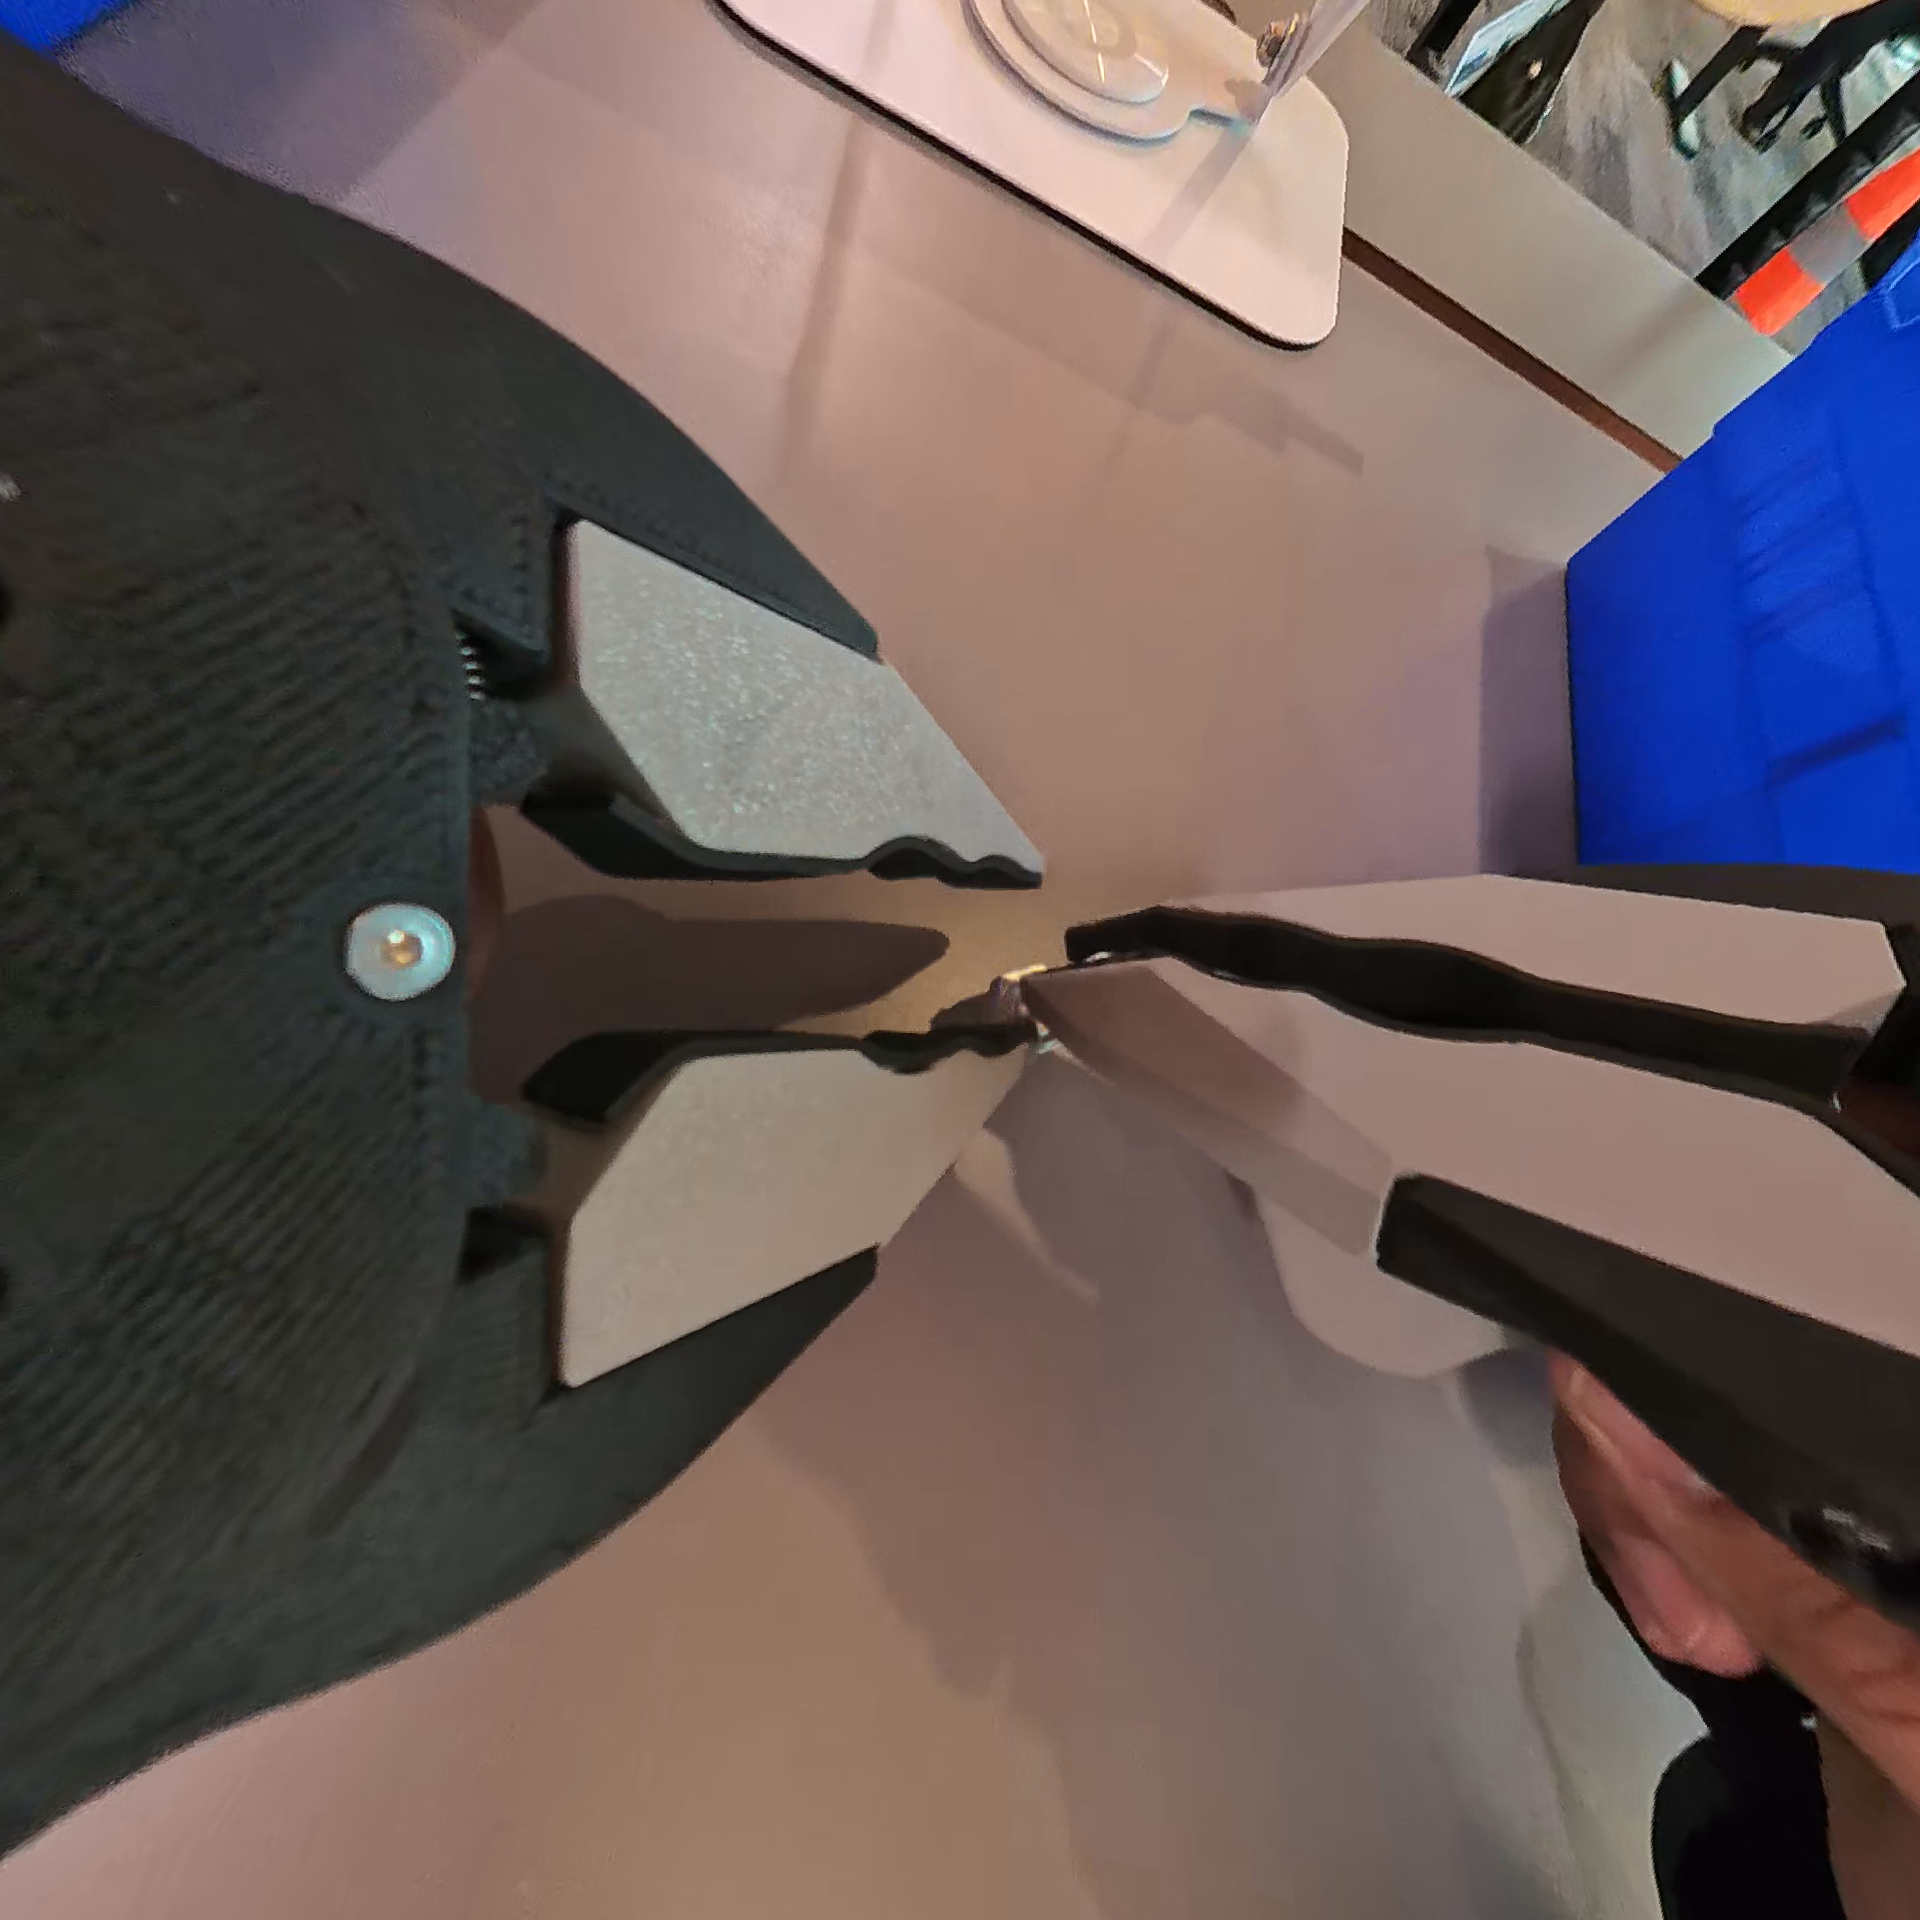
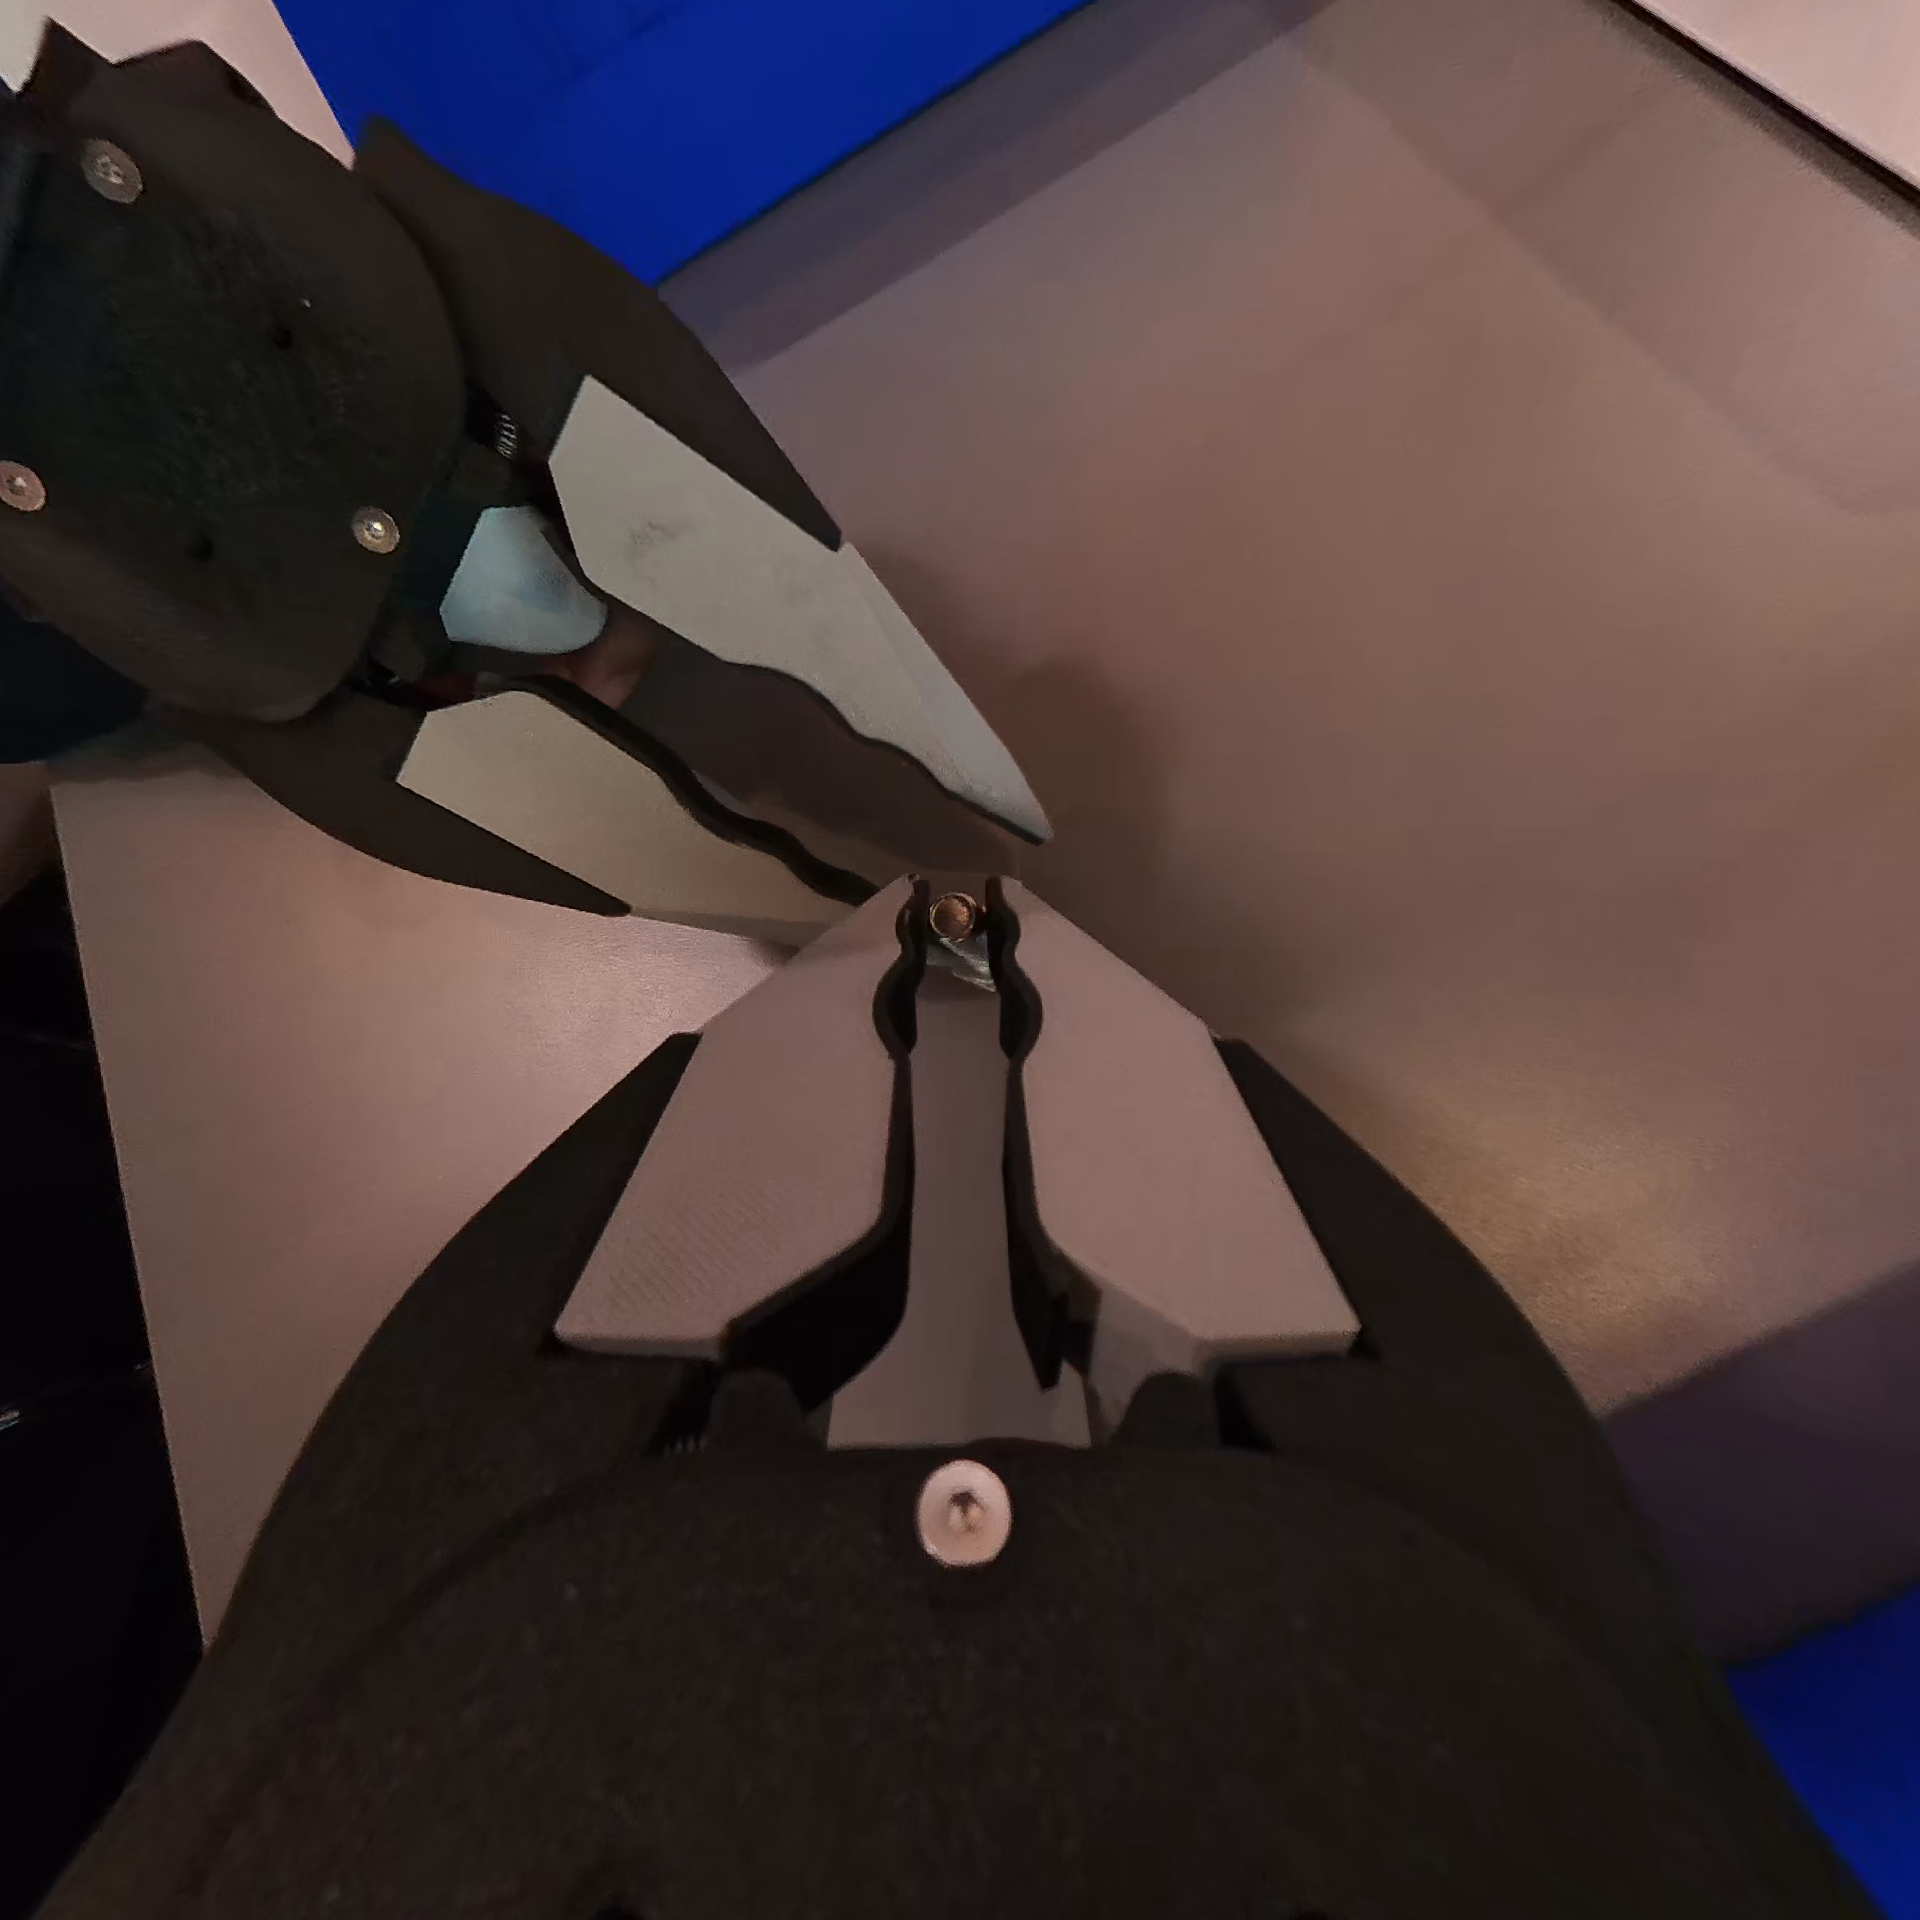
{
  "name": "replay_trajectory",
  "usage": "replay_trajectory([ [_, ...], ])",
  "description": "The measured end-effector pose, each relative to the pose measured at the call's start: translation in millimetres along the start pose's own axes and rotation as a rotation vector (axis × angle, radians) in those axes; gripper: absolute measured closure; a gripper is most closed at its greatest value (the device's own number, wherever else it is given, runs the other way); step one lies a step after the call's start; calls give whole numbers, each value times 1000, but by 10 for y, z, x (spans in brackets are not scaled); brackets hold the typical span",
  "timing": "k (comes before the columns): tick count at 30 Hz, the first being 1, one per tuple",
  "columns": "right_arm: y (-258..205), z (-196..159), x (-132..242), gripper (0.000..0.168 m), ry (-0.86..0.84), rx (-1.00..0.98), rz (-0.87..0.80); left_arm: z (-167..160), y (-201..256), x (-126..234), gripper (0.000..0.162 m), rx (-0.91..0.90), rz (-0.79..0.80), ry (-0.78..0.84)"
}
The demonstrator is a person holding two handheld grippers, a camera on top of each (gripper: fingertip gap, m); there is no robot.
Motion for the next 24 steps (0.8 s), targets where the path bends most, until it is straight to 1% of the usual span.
replay_trajectory([
  [3,-9,-3,-15,160,-1,2,1,0,43,-26,153,-5,-36,-4],
  [5,-13,0,-19,161,1,-1,9,4,63,-35,152,-24,-32,-15],
  [6,-18,8,-14,161,13,-4,16,-1,78,-50,147,-32,-39,-33],
  [7,-28,19,-5,162,26,-9,34,-9,93,-68,146,-43,-43,-57],
  [9,-45,34,10,162,45,-34,71,-1,110,-84,146,-66,-27,-69],
  [13,-9,31,-12,162,50,-46,56,2,111,-90,147,-64,-21,-74],
  [20,14,48,-42,162,97,-73,66,-12,80,-85,143,-32,-20,-77],
  [24,-1,64,-43,163,125,-69,65,-10,88,-85,144,-39,-24,-76],
])
Point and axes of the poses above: each gripper's, where its closed fingertips meet, x back along the fingers, z out of its top, y = z × x across the jaws, the point moved 9 cm from there along x, back along the fingers, and after that the axes turned 13 degrees about -x, right-handed, at the moved point
